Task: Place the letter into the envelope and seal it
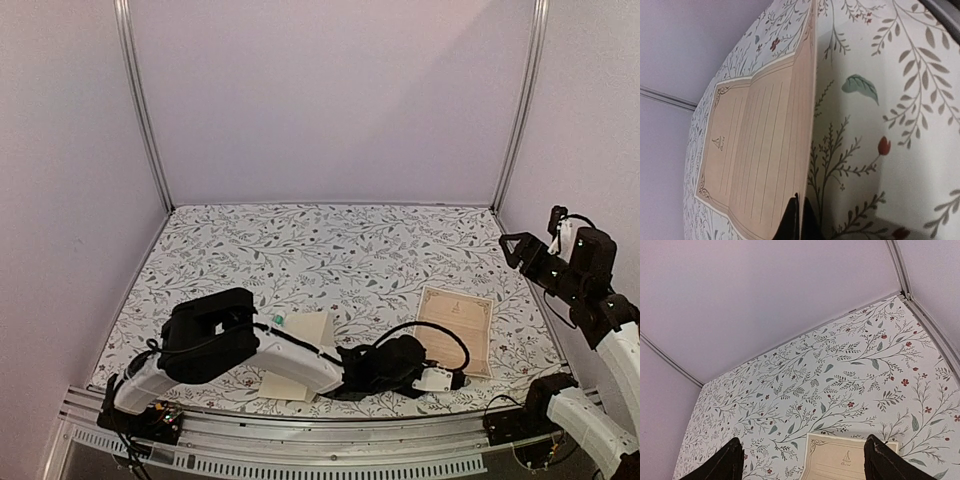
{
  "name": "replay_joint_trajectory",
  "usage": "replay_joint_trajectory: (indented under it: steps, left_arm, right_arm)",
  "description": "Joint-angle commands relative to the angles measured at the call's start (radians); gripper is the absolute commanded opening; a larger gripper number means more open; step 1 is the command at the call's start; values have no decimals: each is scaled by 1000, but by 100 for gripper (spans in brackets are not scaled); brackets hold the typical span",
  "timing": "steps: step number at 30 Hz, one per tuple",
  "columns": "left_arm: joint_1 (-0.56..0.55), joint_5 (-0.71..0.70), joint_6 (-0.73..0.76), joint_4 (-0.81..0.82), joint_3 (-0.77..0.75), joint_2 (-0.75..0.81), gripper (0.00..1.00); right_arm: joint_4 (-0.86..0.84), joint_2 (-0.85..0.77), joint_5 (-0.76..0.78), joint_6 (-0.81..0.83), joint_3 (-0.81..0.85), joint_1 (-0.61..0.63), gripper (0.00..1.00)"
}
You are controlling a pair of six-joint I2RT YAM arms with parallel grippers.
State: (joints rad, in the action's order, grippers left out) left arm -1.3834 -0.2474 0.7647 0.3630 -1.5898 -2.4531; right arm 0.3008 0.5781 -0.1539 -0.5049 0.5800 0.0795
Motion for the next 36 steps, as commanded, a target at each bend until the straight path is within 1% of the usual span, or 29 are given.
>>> replay_joint_trajectory:
  steps: [1, 5, 9, 13, 18, 20, 24, 26, 29, 34, 36]
  left_arm:
    - [28, -91, -46, 154, 150, 143, 0]
    - [55, -149, -59, 256, 302, 250, 0]
    - [69, -241, -36, 389, 436, 318, 0]
    - [91, -298, -24, 522, 572, 387, 0]
    - [112, -290, -31, 631, 703, 446, 0]
    - [113, -278, -44, 640, 732, 457, 0]
    - [113, -257, -45, 635, 767, 463, 0]
    - [113, -241, -47, 588, 766, 473, 0]
    - [120, -188, -70, 563, 783, 494, 0]
    - [122, -155, -74, 538, 760, 469, 0]
    - [121, -149, -73, 531, 749, 456, 0]
  right_arm:
    - [-45, 6, -94, 3, -14, 7, 99]
    - [-68, 23, -195, -5, -21, 7, 99]
    - [-85, 25, -255, -20, -47, 16, 99]
    - [-127, 23, -321, -45, -114, 36, 99]
    - [-192, 65, -300, -103, -172, 119, 99]
    - [-238, 105, -295, -137, -195, 170, 99]
    - [-338, 232, -299, -233, -240, 249, 99]
    - [-394, 289, -314, -264, -258, 263, 99]
    - [-435, 391, -321, -302, -262, 271, 99]
    - [-544, 509, -348, -363, -258, 300, 99]
    - [-562, 573, -359, -370, -237, 317, 99]
